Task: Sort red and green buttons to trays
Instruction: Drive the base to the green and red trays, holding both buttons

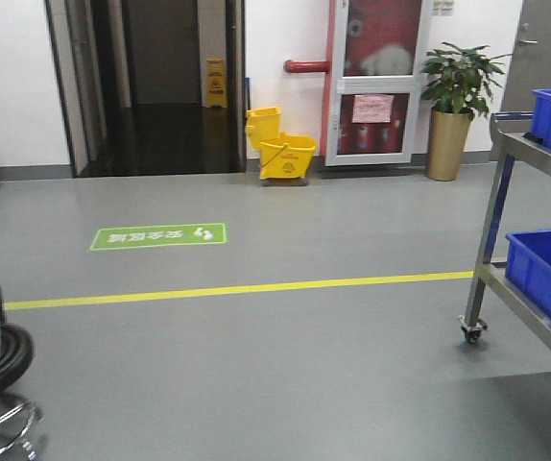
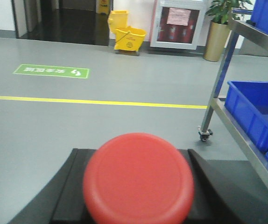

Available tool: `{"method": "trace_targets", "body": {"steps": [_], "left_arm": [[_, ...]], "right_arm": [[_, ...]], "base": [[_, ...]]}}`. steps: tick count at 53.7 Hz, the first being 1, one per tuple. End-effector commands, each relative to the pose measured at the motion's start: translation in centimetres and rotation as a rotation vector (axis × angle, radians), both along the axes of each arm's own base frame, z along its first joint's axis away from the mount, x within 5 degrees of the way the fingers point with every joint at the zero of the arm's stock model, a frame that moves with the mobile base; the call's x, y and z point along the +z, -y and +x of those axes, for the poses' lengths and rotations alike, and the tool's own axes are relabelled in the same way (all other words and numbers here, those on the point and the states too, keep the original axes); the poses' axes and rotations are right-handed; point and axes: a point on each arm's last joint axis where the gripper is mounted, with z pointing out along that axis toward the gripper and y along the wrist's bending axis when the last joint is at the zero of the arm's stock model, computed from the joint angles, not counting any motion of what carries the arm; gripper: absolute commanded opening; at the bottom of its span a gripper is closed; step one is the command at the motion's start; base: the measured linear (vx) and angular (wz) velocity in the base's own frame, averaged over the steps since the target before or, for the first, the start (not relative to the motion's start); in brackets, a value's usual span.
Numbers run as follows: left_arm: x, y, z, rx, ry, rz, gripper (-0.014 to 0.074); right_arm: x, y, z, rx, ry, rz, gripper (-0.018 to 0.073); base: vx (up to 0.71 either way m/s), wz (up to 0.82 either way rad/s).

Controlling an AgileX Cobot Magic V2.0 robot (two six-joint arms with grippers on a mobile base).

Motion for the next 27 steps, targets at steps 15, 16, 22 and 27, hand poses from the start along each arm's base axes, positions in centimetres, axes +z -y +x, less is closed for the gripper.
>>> {"method": "trace_targets", "body": {"steps": [15, 16, 22, 27], "left_arm": [[1.5, 0.44, 0.22, -0.04, 0.085, -0.035, 0.0], [1.5, 0.44, 0.22, -0.04, 0.085, -0.035, 0.0], [1.5, 0.44, 0.22, -0.04, 0.085, -0.035, 0.0], [1.5, 0.44, 0.22, -0.04, 0.085, -0.035, 0.0]], "right_arm": [[1.36, -0.29, 0.14, 0.034, 0.061, 0.006, -0.0008], [1.36, -0.29, 0.14, 0.034, 0.061, 0.006, -0.0008], [1.36, -0.29, 0.14, 0.034, 0.061, 0.006, -0.0008], [1.36, -0.29, 0.14, 0.034, 0.061, 0.006, -0.0008]], "base": [[0.57, -0.38], [0.57, -0.53], [0.57, -0.6], [0.55, -0.66]]}}
